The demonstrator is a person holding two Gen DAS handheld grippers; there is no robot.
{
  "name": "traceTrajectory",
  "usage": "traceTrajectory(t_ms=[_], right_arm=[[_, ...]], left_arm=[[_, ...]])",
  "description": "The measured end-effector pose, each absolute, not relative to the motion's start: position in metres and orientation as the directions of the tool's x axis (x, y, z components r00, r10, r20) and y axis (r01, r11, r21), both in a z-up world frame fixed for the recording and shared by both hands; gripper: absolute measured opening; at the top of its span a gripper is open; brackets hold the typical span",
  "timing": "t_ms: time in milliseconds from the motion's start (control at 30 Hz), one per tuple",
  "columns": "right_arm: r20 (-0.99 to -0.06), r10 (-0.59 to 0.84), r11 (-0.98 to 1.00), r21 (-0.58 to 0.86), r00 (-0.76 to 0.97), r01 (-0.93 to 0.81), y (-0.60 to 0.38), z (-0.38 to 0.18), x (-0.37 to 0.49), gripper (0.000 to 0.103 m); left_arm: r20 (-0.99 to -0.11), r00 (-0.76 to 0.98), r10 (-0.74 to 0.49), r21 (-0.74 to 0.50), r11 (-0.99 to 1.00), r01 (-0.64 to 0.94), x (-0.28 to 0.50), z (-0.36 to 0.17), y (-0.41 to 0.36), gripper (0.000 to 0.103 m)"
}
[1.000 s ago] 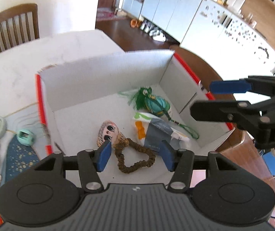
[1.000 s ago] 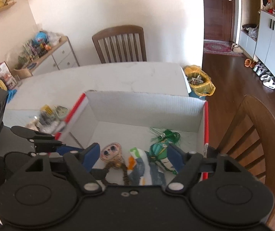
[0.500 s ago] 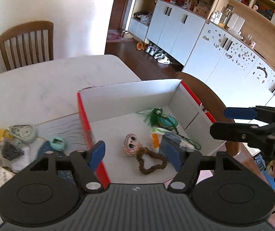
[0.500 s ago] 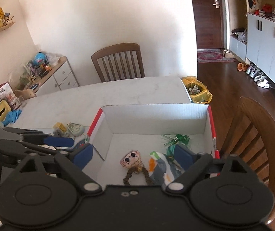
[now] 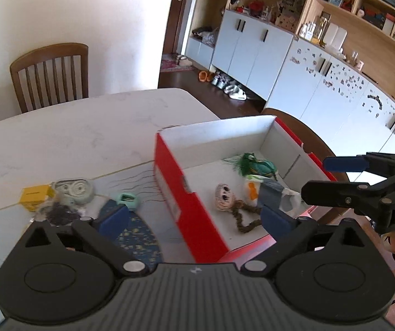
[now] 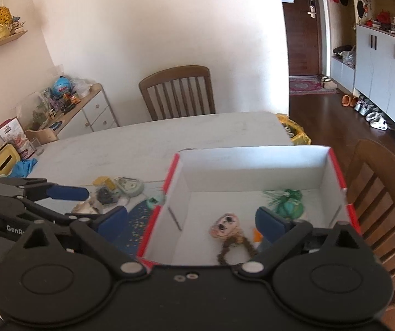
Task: Organize objects
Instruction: 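Withdraw both grippers from the box back over the table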
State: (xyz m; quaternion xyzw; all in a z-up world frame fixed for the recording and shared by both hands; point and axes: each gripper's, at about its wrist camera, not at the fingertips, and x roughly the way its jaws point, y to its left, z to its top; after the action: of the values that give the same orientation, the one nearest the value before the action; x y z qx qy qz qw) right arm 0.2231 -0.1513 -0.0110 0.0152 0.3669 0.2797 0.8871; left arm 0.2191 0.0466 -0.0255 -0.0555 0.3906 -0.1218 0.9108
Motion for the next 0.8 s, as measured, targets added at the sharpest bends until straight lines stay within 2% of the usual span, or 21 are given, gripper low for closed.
traceTrajectory(t_ms=[433,800], right_arm=[[-0.681,0.532,0.809,0.23,0.504,-0.541,-0.072,-0.032,0.193,0.099],[-0.734,0.556,0.738,0.219,0.39,-0.639,0.009,-0.065,0.168,0.098]], left_arm=[[-0.667,0.72,-0.192,-0.161,0.981,0.113,0.208,-0.033,0.143,0.103],[-0.7,0.7,-0.142,-0.123,0.989,0.077,0.209,-0.067,0.186,0.103]])
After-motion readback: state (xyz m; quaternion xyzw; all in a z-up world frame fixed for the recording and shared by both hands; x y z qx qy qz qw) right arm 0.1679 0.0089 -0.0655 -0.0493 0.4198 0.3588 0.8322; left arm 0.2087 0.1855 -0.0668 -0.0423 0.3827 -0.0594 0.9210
